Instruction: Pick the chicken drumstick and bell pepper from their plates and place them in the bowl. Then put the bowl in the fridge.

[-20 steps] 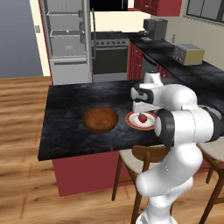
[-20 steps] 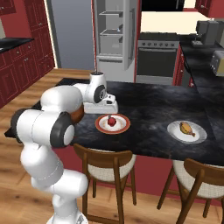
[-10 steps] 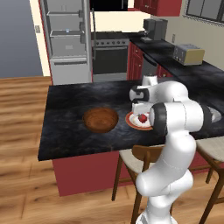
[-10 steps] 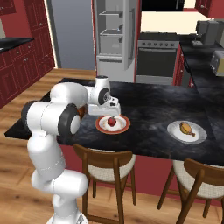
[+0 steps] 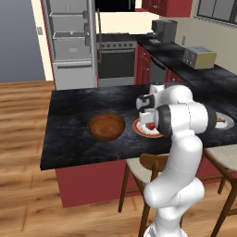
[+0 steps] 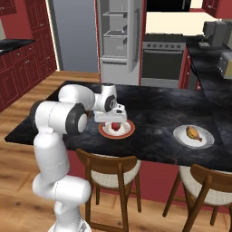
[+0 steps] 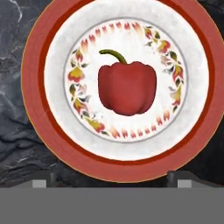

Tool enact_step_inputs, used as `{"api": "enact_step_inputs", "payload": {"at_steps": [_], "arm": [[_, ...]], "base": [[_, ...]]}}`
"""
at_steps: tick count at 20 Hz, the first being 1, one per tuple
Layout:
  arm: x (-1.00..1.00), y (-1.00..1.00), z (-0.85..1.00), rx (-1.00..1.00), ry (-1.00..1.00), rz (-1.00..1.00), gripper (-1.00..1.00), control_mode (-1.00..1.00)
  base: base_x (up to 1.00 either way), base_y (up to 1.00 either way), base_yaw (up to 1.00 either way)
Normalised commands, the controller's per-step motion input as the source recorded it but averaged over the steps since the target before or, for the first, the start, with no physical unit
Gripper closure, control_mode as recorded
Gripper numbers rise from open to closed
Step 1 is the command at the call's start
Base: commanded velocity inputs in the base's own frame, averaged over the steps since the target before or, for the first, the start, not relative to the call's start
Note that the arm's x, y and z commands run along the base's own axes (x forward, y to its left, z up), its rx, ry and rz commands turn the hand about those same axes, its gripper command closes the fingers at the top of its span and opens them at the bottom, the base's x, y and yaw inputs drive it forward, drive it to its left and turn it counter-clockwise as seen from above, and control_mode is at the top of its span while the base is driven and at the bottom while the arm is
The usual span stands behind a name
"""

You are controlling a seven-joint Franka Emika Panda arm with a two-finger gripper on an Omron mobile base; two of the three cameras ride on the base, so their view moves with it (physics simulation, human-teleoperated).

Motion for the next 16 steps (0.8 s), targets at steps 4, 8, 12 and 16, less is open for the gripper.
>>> {"api": "enact_step_inputs", "payload": {"at_steps": [4,8,12,16], "arm": [[0.28,0.00,-0.23,0.00,0.00,0.00,-1.00,-1.00],[0.25,0.00,-0.23,0.00,0.00,0.00,-1.00,-1.00],[0.30,-0.03,-0.19,0.00,0.00,0.00,-1.00,-1.00],[0.33,-0.05,-0.16,0.00,0.00,0.00,-1.00,-1.00]], "base": [[0.00,0.00,0.00],[0.00,0.00,0.00],[0.00,0.00,0.00],[0.00,0.00,0.00]]}}
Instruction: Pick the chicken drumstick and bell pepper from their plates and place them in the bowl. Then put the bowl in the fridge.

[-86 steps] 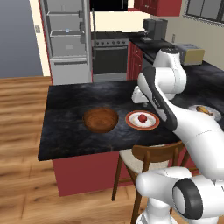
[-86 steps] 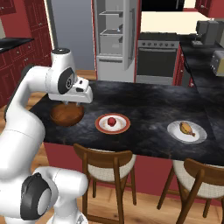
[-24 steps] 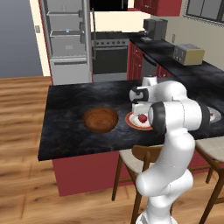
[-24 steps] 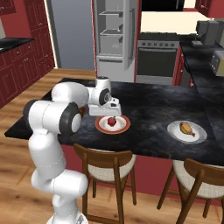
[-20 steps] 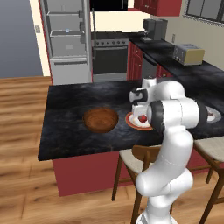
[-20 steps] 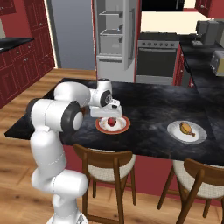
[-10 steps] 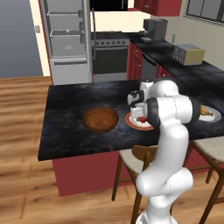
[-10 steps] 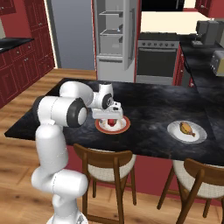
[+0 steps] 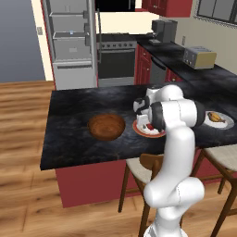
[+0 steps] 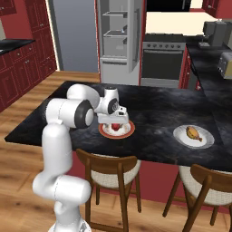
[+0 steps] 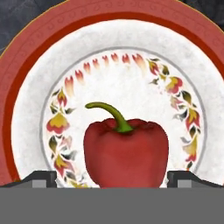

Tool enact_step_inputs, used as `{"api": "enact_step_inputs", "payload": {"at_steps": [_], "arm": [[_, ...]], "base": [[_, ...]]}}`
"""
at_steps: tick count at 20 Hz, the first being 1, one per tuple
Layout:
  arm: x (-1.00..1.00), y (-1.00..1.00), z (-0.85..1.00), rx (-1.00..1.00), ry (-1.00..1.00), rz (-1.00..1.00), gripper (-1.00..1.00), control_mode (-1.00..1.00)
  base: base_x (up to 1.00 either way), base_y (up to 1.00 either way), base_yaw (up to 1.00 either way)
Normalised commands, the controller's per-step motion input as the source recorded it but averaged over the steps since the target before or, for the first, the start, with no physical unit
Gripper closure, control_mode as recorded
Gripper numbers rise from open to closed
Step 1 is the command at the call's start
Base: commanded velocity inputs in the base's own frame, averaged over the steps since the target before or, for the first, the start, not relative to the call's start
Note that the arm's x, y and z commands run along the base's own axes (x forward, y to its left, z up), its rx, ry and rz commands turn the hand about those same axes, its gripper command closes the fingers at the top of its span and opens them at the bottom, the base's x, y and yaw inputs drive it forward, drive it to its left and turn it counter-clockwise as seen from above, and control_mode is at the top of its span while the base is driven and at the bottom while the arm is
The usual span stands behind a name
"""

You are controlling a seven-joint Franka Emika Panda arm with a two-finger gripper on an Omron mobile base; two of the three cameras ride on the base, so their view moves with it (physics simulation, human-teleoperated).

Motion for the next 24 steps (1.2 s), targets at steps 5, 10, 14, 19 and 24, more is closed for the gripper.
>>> {"api": "enact_step_inputs", "payload": {"at_steps": [5,10,14,19,24], "arm": [[0.25,-0.07,-0.12,0.00,0.00,0.00,-1.00,-1.00],[0.02,-0.02,-0.13,0.00,0.00,0.00,-1.00,-1.00],[-0.06,0.00,-0.14,0.00,0.00,0.00,1.00,-1.00],[-0.07,-0.01,-0.08,0.00,-0.01,0.00,1.00,-1.00],[-0.30,0.05,0.12,0.00,-0.22,-0.03,1.00,-1.00]], "base": [[0.00,0.00,0.00],[0.00,0.00,0.00],[0.00,0.00,0.00],[0.00,0.00,0.00],[0.00,0.00,0.00]]}}
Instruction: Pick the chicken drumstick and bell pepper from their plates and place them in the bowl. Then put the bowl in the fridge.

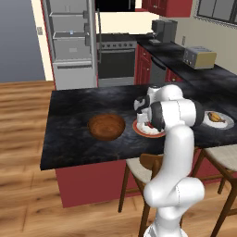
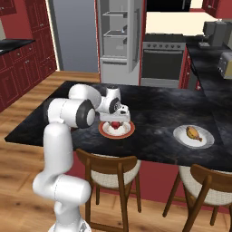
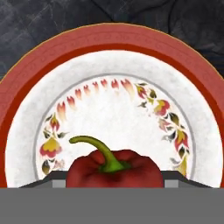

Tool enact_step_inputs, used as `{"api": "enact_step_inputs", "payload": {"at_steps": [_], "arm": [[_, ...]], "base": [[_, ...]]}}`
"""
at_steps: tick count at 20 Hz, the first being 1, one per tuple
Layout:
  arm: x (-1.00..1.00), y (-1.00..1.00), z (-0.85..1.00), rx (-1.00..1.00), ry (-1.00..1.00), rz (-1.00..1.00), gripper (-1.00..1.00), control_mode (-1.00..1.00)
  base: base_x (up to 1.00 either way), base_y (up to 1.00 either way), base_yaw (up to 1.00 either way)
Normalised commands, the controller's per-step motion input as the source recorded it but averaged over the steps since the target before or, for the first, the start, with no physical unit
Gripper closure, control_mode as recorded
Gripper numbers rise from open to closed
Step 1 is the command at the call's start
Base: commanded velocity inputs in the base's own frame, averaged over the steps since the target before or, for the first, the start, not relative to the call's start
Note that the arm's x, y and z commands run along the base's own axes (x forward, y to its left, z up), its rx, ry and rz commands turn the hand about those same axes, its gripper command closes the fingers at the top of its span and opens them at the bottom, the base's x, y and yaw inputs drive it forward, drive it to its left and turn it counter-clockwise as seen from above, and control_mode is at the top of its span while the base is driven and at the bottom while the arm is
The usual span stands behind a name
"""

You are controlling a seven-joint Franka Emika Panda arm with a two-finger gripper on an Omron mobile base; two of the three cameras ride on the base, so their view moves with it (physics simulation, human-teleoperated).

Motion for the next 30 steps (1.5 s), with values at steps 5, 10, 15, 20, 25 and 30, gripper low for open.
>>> {"api": "enact_step_inputs", "payload": {"at_steps": [5,10,15,20,25,30], "arm": [[-0.27,0.34,0.56,0.00,-0.28,0.00,1.00,-1.00],[-0.41,0.48,0.46,0.00,-0.28,0.01,1.00,-1.00],[-0.33,0.50,0.55,0.00,-0.20,0.00,1.00,-1.00],[-0.22,0.55,0.58,0.00,-0.02,0.00,1.00,-1.00],[-0.18,0.57,0.50,0.00,0.00,0.00,1.00,-1.00],[-0.03,0.70,0.11,-0.01,0.00,0.00,1.00,-1.00]], "base": [[0.00,0.00,0.00],[0.00,0.00,0.00],[0.00,0.00,0.00],[0.00,0.00,0.00],[0.00,0.00,0.00],[0.00,0.00,0.00]]}}
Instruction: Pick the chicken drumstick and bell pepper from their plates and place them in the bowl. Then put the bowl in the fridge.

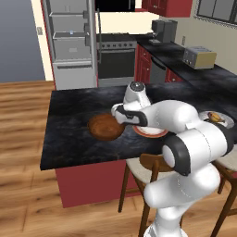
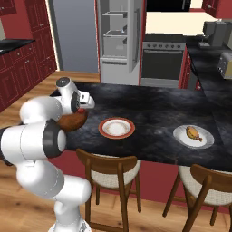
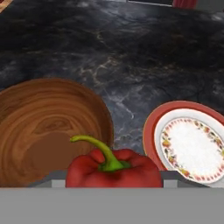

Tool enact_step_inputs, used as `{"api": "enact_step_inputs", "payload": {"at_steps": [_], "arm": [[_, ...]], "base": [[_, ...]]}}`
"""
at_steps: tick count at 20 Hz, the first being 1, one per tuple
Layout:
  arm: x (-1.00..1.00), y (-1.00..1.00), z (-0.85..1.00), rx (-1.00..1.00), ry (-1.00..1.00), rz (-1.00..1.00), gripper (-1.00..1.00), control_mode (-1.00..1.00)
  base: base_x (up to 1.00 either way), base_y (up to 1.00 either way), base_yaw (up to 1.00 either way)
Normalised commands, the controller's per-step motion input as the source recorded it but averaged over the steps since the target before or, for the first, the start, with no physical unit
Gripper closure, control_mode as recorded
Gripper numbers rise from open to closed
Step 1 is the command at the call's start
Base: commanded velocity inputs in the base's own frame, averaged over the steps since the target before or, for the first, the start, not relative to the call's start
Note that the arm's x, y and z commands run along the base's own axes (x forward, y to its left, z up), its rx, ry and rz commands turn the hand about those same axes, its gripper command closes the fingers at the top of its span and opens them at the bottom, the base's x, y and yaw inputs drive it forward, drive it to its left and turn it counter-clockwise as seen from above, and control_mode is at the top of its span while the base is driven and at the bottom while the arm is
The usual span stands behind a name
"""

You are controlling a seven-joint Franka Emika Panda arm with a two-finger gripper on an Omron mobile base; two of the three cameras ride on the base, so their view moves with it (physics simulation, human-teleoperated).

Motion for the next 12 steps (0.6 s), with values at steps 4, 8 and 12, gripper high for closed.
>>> {"api": "enact_step_inputs", "payload": {"at_steps": [4,8,12], "arm": [[0.01,0.67,-0.08,0.00,-0.02,0.05,1.00,-1.00],[0.00,0.43,-0.26,0.00,0.08,0.06,1.00,-1.00],[0.00,0.19,-0.29,0.00,0.17,0.03,1.00,-1.00]], "base": [[0.00,0.00,0.00],[0.00,0.00,0.00],[0.00,0.00,0.00]]}}
